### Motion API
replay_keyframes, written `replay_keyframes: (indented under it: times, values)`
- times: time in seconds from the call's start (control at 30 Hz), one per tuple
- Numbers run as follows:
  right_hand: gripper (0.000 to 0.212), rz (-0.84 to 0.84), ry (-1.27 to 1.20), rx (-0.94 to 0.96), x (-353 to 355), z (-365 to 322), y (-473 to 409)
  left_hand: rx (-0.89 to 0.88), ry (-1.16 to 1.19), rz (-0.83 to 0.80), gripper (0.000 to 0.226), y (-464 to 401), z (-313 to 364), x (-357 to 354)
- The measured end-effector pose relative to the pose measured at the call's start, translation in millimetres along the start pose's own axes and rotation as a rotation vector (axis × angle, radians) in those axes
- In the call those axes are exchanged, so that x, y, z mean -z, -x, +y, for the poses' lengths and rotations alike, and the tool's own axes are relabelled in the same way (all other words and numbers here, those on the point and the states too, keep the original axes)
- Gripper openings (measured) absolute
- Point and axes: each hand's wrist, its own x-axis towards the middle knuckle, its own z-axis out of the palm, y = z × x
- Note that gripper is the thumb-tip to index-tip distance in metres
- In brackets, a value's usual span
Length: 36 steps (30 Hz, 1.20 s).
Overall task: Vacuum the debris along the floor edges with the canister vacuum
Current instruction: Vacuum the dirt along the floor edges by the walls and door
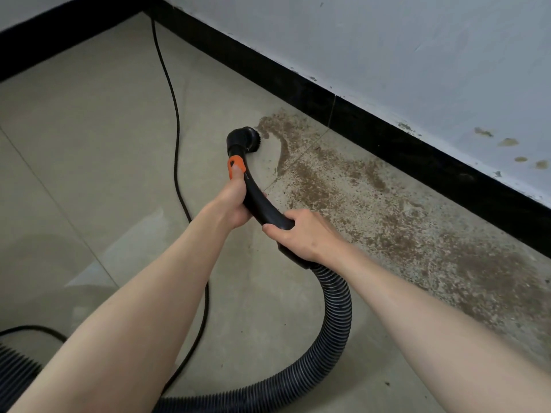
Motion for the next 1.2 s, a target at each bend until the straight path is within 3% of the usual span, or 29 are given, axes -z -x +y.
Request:
replay_keyframes:
  times: [0.43, 0.7, 0.87, 1.2]
  values:
    - [0.04, 0.092, -0.218, -0.02, 20, -2, -75, -0.151, -0.16, 0.05, 0.06, -61, 53, -40]
    - [0.043, 0.149, -0.413, -0.056, 36, -7, -106, -0.209, -0.332, -0.004, 0.063, -84, 86, -70]
    - [0.041, 0.187, -0.436, -0.074, 28, -9, -107, -0.211, -0.343, -0.018, 0.049, -91, 85, -71]
    - [0.037, 0.264, -0.385, -0.127, 18, 3, -59, -0.188, -0.392, -0.092, 0.048, -61, 51, -77]
